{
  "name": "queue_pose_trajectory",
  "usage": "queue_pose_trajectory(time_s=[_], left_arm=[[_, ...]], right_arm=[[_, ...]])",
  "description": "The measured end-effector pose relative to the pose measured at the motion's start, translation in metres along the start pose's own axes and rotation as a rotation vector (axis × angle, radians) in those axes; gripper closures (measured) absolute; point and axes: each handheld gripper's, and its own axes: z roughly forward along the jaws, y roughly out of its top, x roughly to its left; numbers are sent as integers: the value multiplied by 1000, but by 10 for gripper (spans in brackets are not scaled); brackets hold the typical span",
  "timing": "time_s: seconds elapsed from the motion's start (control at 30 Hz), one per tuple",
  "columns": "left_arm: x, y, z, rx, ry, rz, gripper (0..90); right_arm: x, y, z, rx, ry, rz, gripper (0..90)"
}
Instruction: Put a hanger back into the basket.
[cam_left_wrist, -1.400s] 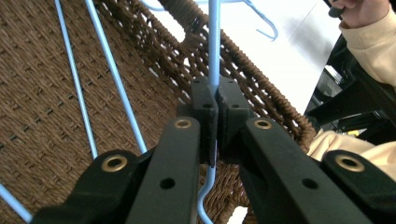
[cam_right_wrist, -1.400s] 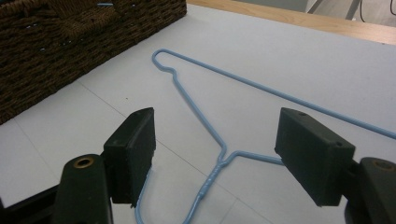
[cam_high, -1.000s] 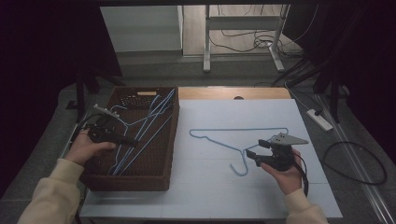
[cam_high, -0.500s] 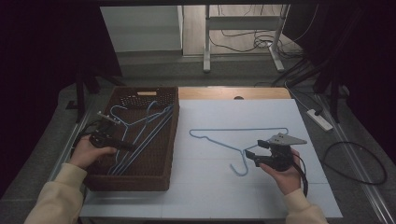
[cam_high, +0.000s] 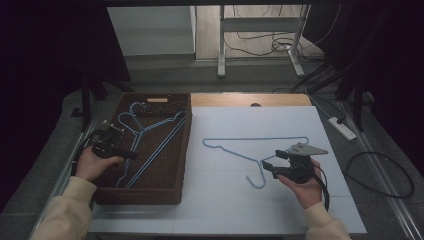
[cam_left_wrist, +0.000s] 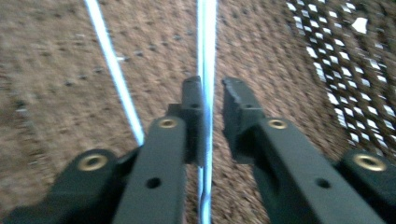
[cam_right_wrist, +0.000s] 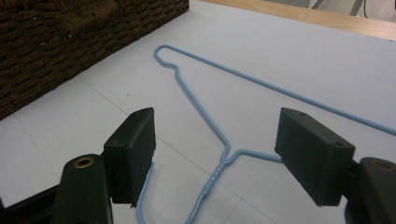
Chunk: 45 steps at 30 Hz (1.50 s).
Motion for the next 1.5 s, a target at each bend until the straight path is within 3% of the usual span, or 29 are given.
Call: queue_pose_trajectory(time_s=[0.03, 0.23, 0.3, 0.5, 1.0, 1.1, 1.27, 1.4, 1.5], left_arm=[[-1, 0, 0, -1, 32, 1, 680], [-10, 1, -10, -96, 100, 1, 454], [-16, 0, -15, -136, 105, 12, 401], [-39, -3, -31, -250, 48, 90, 336], [-85, -25, -44, -423, -41, 229, 302], [-97, -30, -41, -440, -82, 246, 297], [-114, -34, -34, -463, -117, 275, 297], [-124, -35, -24, -455, -119, 298, 295], [-127, -36, -18, -465, -124, 294, 296]], right_arm=[[0, 0, 0, 1, -1, -1, 298], [0, 0, 0, -2, -1, 2, 297], [-1, 0, 0, -3, -2, 2, 297], [-1, 1, -1, -1, -3, 2, 296], [-7, 0, -6, 23, -10, -9, 296], [-7, -2, -6, 36, -9, -3, 296], [-4, -3, -7, 42, -3, -15, 296], [-3, -5, -10, 47, -8, -18, 298], [-3, -6, -14, 39, -10, -11, 301]])
